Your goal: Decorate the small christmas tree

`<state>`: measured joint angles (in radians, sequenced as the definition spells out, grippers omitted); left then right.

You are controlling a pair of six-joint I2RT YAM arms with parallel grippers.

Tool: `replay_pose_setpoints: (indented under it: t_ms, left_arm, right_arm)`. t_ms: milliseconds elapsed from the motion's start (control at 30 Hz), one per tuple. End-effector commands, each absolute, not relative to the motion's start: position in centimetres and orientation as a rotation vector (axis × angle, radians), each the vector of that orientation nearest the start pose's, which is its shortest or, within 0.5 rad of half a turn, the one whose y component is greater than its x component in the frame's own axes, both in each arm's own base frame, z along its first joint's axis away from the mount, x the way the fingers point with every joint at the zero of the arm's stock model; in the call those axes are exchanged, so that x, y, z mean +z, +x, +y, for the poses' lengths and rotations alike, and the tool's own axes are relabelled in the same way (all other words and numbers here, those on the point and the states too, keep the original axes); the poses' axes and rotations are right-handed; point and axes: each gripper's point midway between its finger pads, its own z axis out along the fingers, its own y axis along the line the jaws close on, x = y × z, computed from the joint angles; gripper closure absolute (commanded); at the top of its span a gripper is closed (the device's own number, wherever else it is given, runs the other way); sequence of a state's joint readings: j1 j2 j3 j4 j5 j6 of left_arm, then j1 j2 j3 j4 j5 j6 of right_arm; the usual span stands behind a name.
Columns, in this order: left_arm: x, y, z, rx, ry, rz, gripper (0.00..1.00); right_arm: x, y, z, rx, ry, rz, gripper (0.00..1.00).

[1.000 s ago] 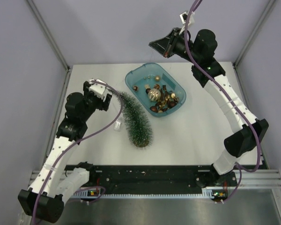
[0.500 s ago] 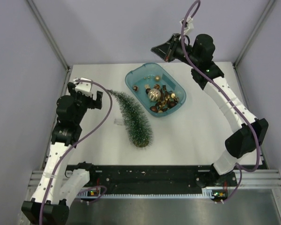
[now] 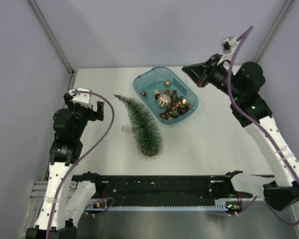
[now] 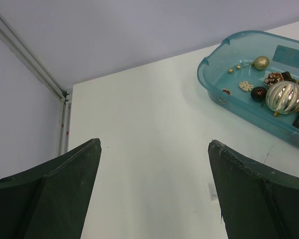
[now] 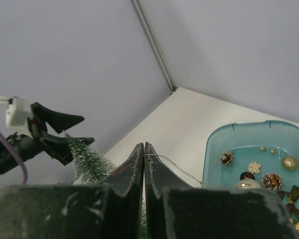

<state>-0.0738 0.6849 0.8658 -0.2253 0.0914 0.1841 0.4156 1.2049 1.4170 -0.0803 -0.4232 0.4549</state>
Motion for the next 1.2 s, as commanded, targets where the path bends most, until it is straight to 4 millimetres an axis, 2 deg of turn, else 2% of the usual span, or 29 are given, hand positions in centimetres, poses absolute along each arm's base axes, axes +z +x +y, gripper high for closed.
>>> replay_pose_setpoints:
  t_ms: [0, 33, 233, 433, 533, 667, 800, 967, 1167]
  left_arm:
    - [33.8, 28.5, -3.8, -0.044, 0.3, 1.605, 0.04]
    - [34.1, 28.1, -4.2, -0.061, 0.328, 1.598, 0.01]
    - [36.6, 24.4, -7.9, -0.19, 0.577, 1.487, 0.01]
    - [38.9, 20.5, -10.2, -0.263, 0.755, 1.37, 0.01]
    - [39.7, 19.1, -11.0, -0.296, 0.798, 1.331, 0.01]
    - [40.9, 17.6, -11.9, -0.351, 0.828, 1.287, 0.01]
    - [41.1, 15.8, -13.7, -0.49, 0.892, 1.256, 0.01]
    - [41.3, 14.6, -15.3, -0.635, 0.962, 1.233, 0.01]
    - [41.8, 14.5, -16.0, -0.707, 0.986, 1.218, 0.01]
  right_arm:
    - [47.9, 27.6, 21.3, 0.972, -0.344, 1.434, 1.0]
    - [47.8, 26.9, 21.0, 0.977, -0.346, 1.433, 1.0]
    - [46.8, 21.9, 19.7, 1.006, -0.387, 1.448, 1.0]
    - [45.6, 17.3, 18.9, 1.044, -0.473, 1.463, 1.0]
    - [45.9, 14.8, 18.8, 1.084, -0.542, 1.44, 1.0]
    - [47.4, 11.0, 19.0, 1.171, -0.653, 1.379, 1.0]
    - [48.7, 8.0, 19.3, 1.257, -0.759, 1.321, 1.0]
    - [49.6, 6.7, 19.7, 1.335, -0.817, 1.27, 1.0]
    - [49.2, 6.6, 20.5, 1.425, -0.86, 1.255, 1.0]
